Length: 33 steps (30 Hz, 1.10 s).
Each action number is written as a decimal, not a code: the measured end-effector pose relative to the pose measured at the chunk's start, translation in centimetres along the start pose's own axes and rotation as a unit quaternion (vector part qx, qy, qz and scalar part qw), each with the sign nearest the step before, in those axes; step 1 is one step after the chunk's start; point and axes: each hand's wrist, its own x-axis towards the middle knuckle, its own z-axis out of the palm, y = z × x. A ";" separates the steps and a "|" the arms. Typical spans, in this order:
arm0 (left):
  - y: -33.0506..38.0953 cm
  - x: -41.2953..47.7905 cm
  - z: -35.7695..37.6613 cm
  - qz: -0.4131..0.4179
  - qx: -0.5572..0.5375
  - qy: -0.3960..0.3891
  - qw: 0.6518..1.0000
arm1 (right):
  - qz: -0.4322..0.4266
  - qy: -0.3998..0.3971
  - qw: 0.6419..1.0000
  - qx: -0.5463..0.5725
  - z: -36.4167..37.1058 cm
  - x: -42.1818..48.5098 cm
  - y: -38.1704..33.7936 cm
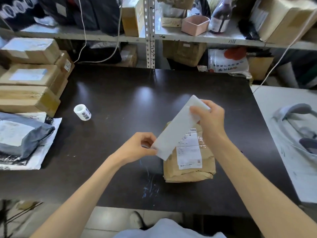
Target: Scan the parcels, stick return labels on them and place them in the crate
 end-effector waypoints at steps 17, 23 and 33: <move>-1.5 0.7 -3.0 -0.072 -0.043 0.031 0.996 | 0.132 0.108 0.982 0.080 -7.4 3.9 1.9; -4.1 1.1 -3.6 -0.139 -0.137 0.159 0.968 | 0.095 -0.005 0.995 0.025 -7.4 2.9 2.7; 5.0 5.5 1.2 0.061 0.141 0.132 0.979 | -0.040 -0.190 0.975 -0.107 -3.2 2.4 2.4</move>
